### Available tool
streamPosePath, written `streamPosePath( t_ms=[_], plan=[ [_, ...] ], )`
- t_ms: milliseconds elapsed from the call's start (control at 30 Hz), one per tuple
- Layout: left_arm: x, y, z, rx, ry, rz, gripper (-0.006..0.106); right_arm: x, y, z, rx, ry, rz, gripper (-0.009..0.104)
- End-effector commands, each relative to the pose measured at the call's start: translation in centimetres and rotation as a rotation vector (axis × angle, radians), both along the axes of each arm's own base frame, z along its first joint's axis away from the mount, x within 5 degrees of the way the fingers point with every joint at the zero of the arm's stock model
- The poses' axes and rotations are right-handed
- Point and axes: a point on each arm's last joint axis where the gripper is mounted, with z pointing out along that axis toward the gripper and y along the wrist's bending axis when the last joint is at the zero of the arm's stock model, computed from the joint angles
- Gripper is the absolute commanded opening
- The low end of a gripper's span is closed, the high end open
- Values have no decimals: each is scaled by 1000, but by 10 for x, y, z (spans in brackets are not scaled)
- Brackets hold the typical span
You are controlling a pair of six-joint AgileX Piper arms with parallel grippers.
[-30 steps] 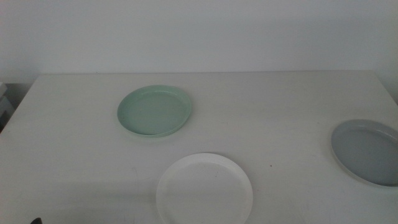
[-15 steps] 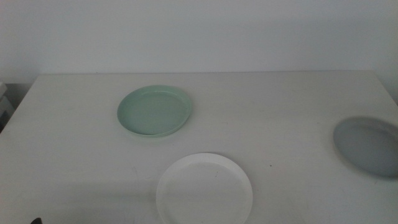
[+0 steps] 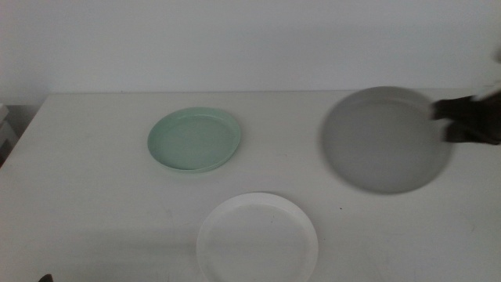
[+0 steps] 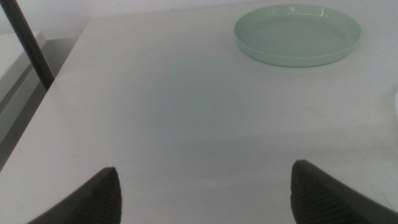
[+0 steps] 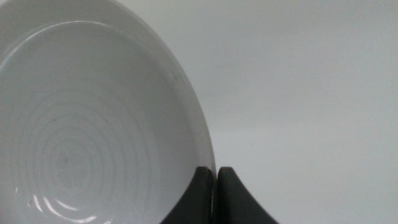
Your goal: Stack the three bowls on top of each other.
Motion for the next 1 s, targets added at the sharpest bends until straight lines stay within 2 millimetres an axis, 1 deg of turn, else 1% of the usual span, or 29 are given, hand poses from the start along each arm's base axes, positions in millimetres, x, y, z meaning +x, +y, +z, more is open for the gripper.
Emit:
streamPosePath(
  t_ms=[0,67,167,233,333,433,567,767,833,933,967],
  plan=[
    [1,0,8,-12,-87,8,105,-9,35,23,17,-93,114,-1],
    [1,0,8,-12,-87,8,105,-15,64,20,26,-81,205,-1],
    [1,0,8,-12,-87,8,105,-20,98,11,30,-73,307,-1],
    [1,0,8,-12,-87,8,105,-21,118,3,30,-67,365,-1],
    [1,0,8,-12,-87,8,105,-20,139,-13,25,-35,416,-1],
    [1,0,8,-12,-87,8,105,-17,155,-32,15,3,449,-1],
    [1,0,8,-12,-87,8,105,-13,169,-52,9,26,468,-1],
    [1,0,8,-12,-87,8,105,-9,175,-74,-9,82,476,-1],
    [1,0,8,-12,-87,8,105,-8,175,-77,-10,92,474,-1],
    [1,0,8,-12,-87,8,105,-9,175,-76,-10,90,474,3],
    [1,0,8,-12,-87,8,105,-10,174,-71,-11,79,478,9]
  ],
)
